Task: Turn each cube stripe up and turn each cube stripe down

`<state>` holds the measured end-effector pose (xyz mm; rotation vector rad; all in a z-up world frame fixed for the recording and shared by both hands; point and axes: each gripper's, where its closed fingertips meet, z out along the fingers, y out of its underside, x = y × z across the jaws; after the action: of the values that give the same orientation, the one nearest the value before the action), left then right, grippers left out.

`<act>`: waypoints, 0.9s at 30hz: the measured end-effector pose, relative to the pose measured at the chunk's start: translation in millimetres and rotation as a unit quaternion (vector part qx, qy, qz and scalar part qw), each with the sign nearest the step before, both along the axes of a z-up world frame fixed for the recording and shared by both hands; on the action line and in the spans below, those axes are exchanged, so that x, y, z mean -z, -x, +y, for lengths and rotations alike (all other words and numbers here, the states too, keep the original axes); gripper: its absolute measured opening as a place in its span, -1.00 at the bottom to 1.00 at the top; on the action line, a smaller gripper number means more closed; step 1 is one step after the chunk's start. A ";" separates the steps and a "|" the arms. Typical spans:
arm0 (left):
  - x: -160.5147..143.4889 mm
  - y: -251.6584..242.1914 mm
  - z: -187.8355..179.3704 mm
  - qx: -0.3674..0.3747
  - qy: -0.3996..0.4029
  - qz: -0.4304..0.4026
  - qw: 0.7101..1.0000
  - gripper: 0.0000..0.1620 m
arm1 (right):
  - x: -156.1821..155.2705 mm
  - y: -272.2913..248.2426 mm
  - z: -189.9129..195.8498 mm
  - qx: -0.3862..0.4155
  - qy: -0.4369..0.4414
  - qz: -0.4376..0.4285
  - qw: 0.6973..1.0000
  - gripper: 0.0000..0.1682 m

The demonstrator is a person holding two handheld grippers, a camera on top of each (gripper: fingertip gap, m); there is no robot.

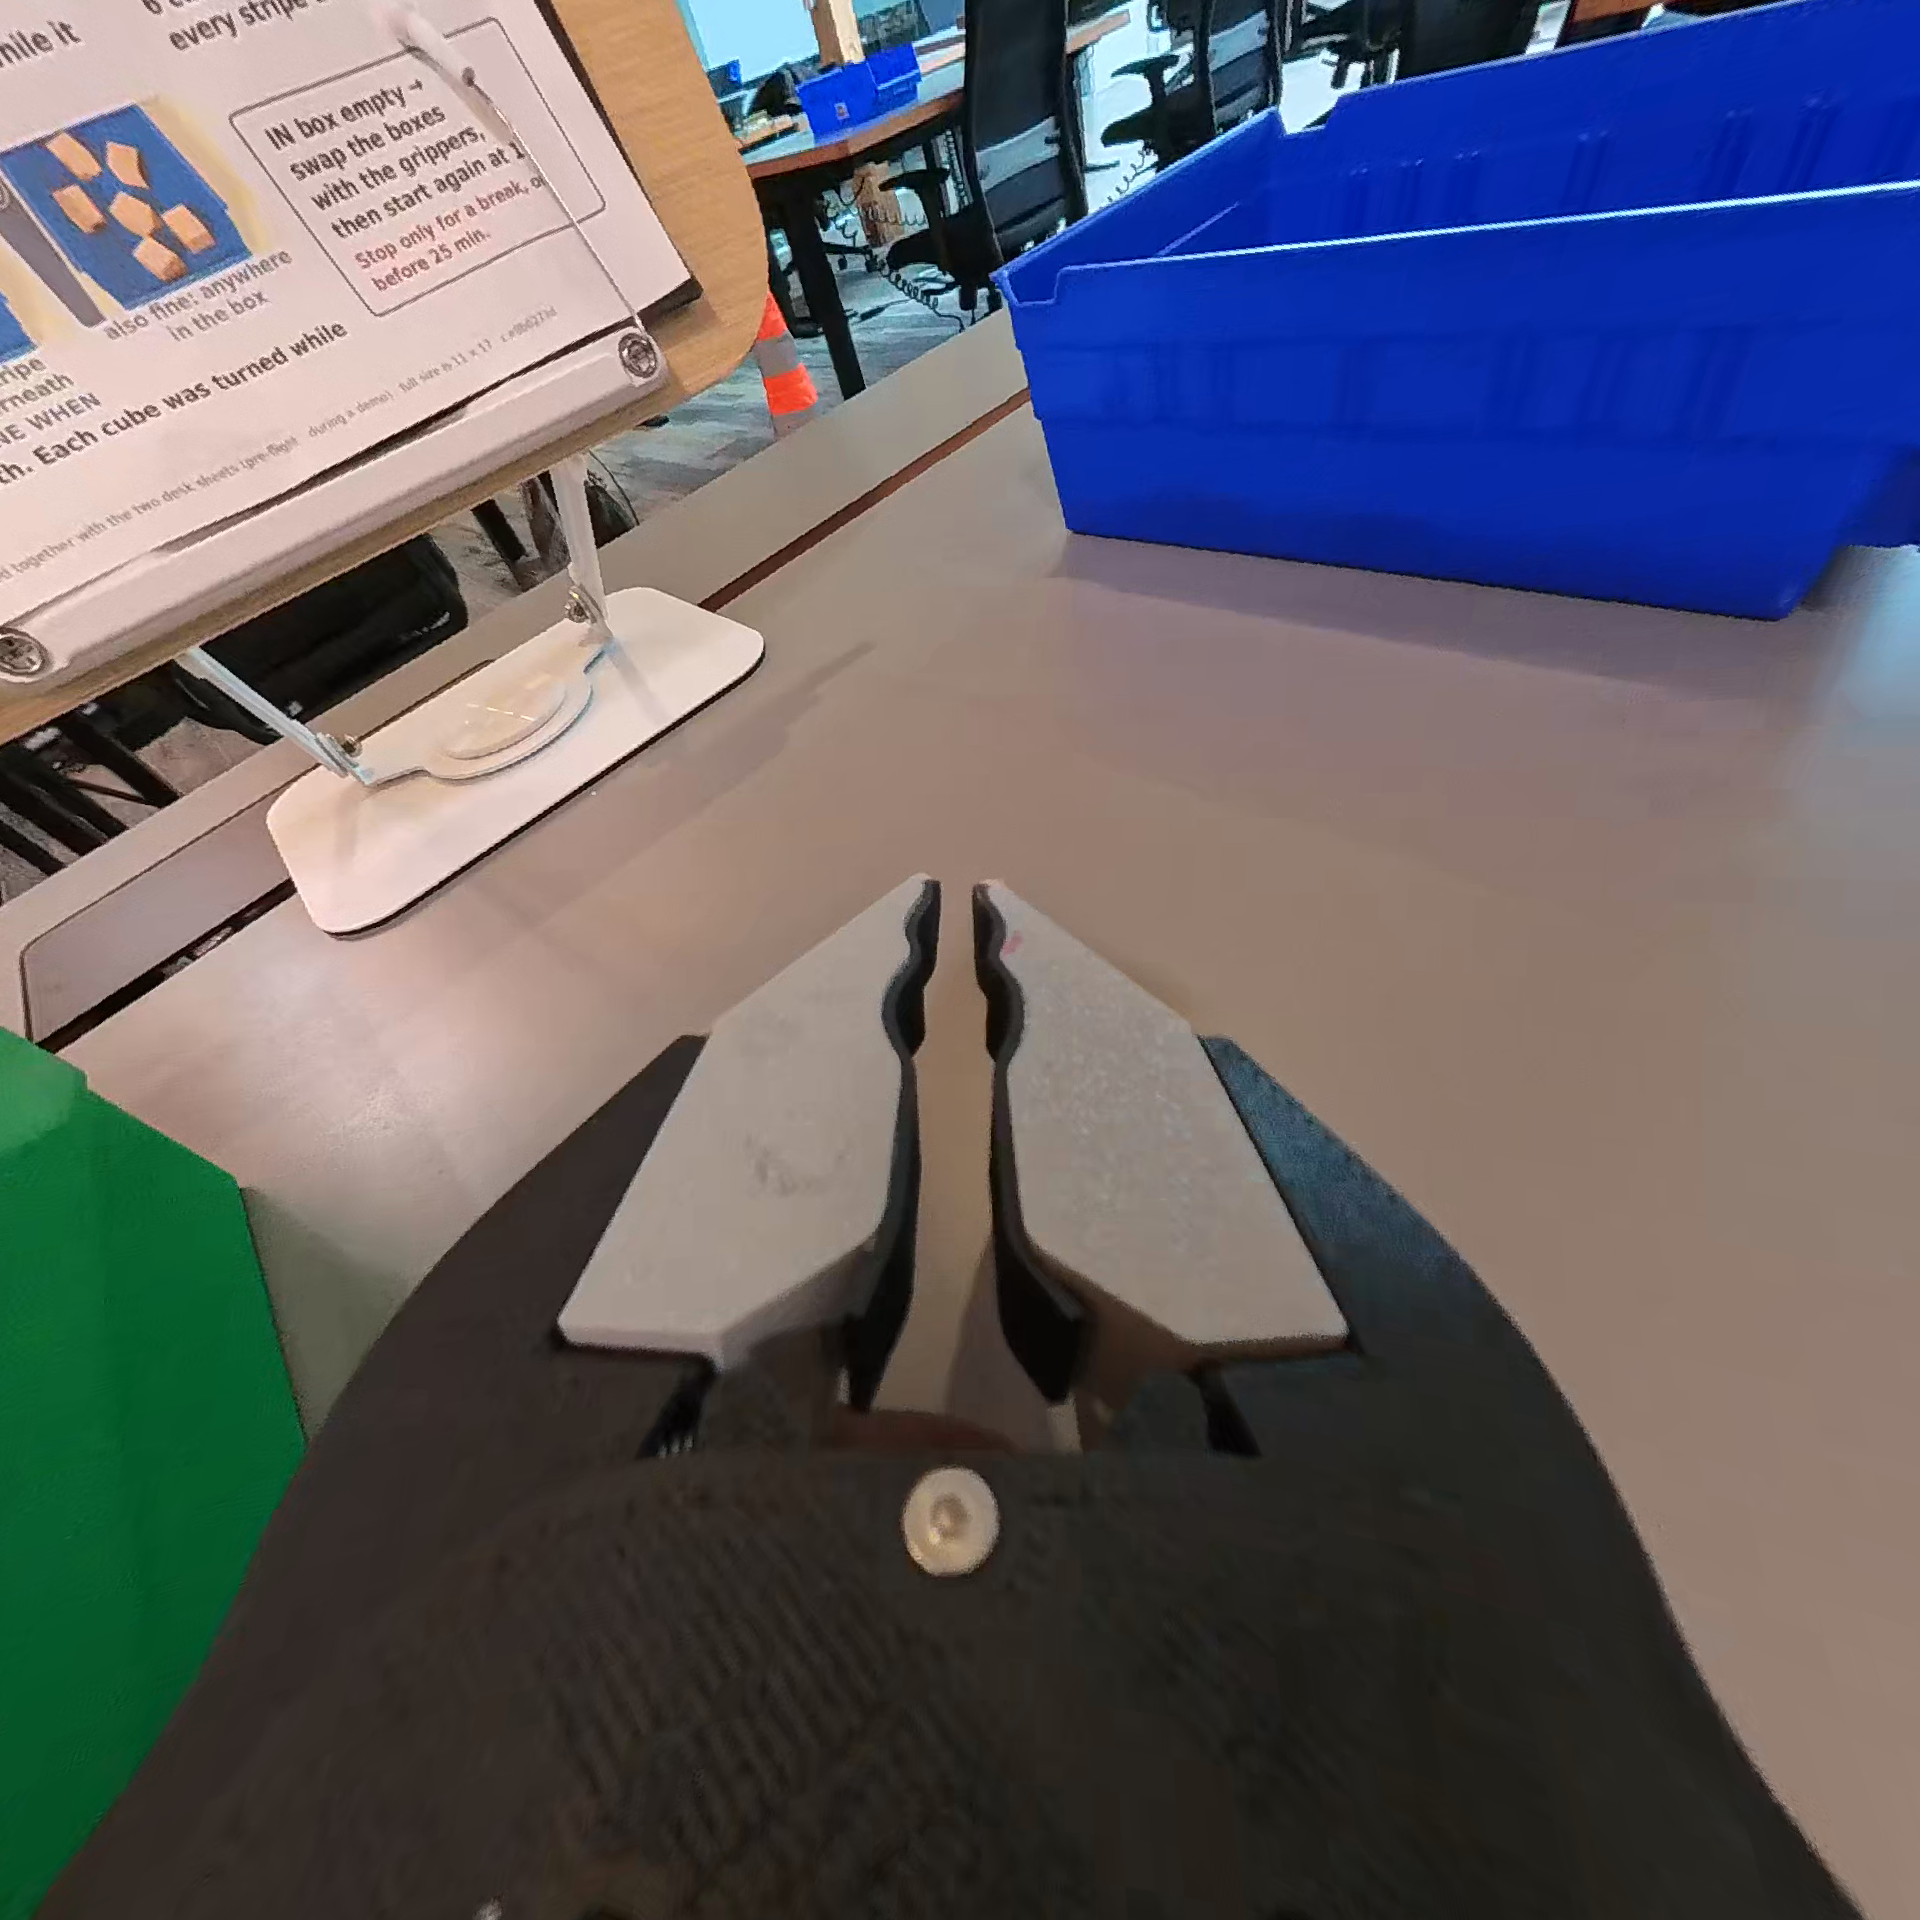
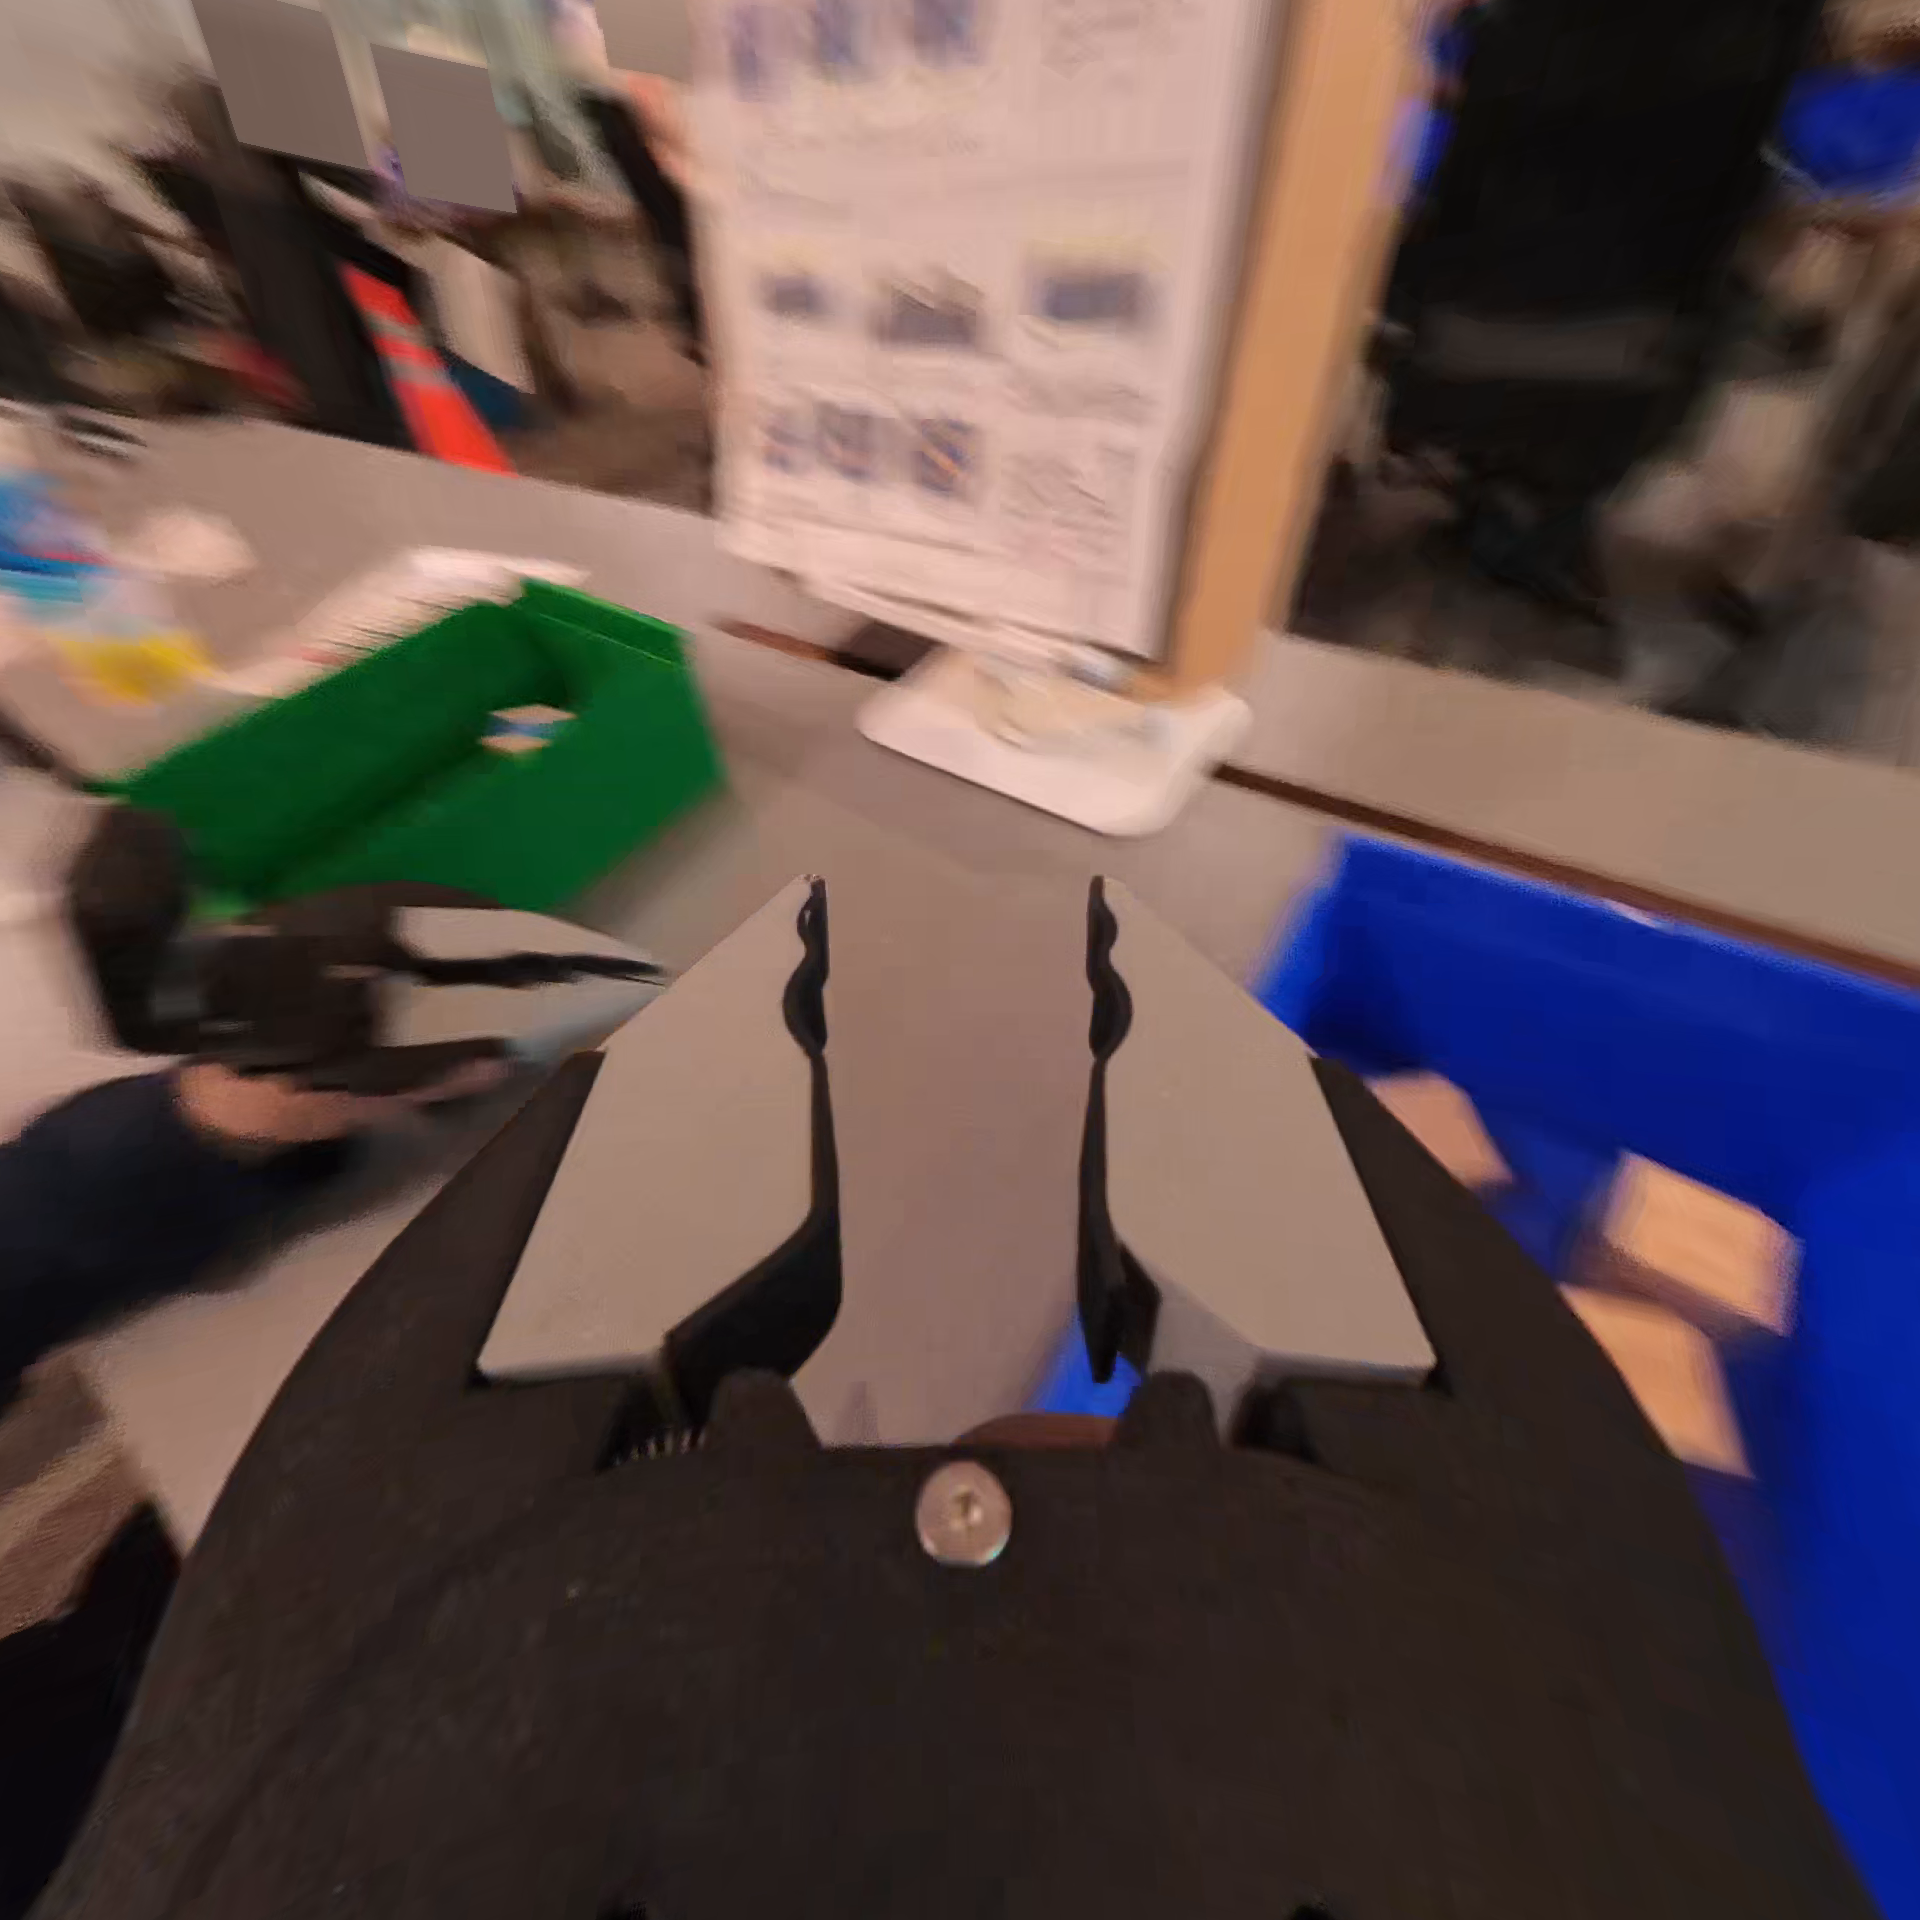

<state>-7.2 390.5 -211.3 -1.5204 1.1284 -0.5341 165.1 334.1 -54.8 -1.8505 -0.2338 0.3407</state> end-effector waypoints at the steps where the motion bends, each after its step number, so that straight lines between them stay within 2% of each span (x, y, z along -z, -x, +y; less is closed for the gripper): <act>1: -0.4 -0.1 0.2 0.000 -0.001 -0.001 1.000 -0.95 | -3.9 28.9 -3.6 -0.049 -0.018 0.016 0.999 -0.48; 2: -1.1 0.1 0.4 -0.001 -0.001 -0.003 1.000 -0.95 | 4.0 52.6 -2.6 -0.080 -0.013 0.023 0.996 -0.50; 5: -2.2 0.0 -0.7 0.006 0.000 -0.008 1.000 -0.95 | 61.5 95.6 22.9 -0.110 0.033 -0.007 0.993 -0.48; 9: 0.2 -0.1 -0.3 0.008 -0.003 0.001 1.000 -0.94 | 118.7 110.8 69.5 -0.082 0.025 0.000 0.996 -0.53; 11: 0.8 -0.1 -0.1 0.008 -0.001 0.001 1.000 -0.94 | 144.9 106.3 81.4 -0.060 0.035 0.011 0.998 -0.58; 12: 1.2 0.0 0.4 0.008 0.002 0.001 1.000 -0.94 | 154.6 108.0 82.0 -0.064 0.058 0.014 0.996 -0.53; 16: 4.4 0.2 0.0 0.004 0.017 0.006 1.000 -0.91 | 179.3 106.0 76.6 -0.069 0.085 -0.011 0.994 -0.55; 20: 3.9 -2.7 -11.1 0.015 0.019 0.008 1.000 -0.80 | 176.4 114.7 75.6 -0.081 0.086 0.022 0.993 -0.54; 23: 0.5 -0.5 -15.4 0.010 0.025 0.003 1.000 -0.66 | 181.8 115.1 74.6 -0.077 0.089 -0.006 0.993 -0.55; 25: -10.3 4.0 -23.3 0.015 0.051 -0.023 0.998 -0.60 | 183.6 115.6 73.2 -0.077 0.089 -0.025 0.993 -0.55; 27: -34.1 14.1 -32.0 0.022 0.065 -0.059 0.996 -0.60 | 182.5 117.1 72.6 -0.078 0.085 -0.031 0.993 -0.55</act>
<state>-21.3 358.5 -177.2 -1.5562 1.0551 -0.7301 48.0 406.7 -237.3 -2.0176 -0.4039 0.4218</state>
